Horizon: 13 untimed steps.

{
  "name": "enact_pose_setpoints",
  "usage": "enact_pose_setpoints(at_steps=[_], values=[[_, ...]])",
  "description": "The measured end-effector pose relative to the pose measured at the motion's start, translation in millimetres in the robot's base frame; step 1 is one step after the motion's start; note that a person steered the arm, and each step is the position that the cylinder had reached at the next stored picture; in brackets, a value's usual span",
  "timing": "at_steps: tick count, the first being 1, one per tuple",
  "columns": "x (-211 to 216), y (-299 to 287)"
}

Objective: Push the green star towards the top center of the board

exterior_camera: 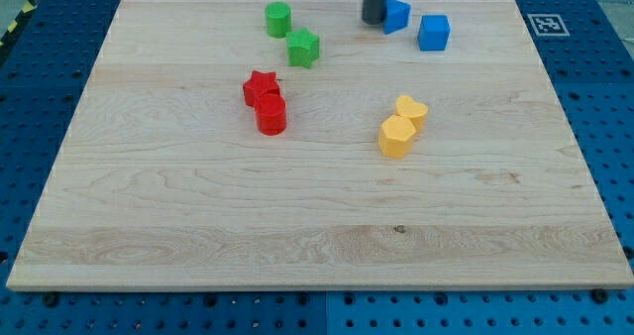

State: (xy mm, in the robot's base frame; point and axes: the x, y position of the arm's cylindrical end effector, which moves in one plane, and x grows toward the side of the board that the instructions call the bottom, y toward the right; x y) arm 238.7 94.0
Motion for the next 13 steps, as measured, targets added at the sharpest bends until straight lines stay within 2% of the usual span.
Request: enact_pose_setpoints(at_steps=[1,3,5,6,7,8,11,13], values=[[0.0,36.2],[0.0,49.7],[19.6,-29.5],[51.0,-31.6],[100.3,-48.5],[121.1,-84.6],[103.4,-129.9],[90.3,-129.3]])
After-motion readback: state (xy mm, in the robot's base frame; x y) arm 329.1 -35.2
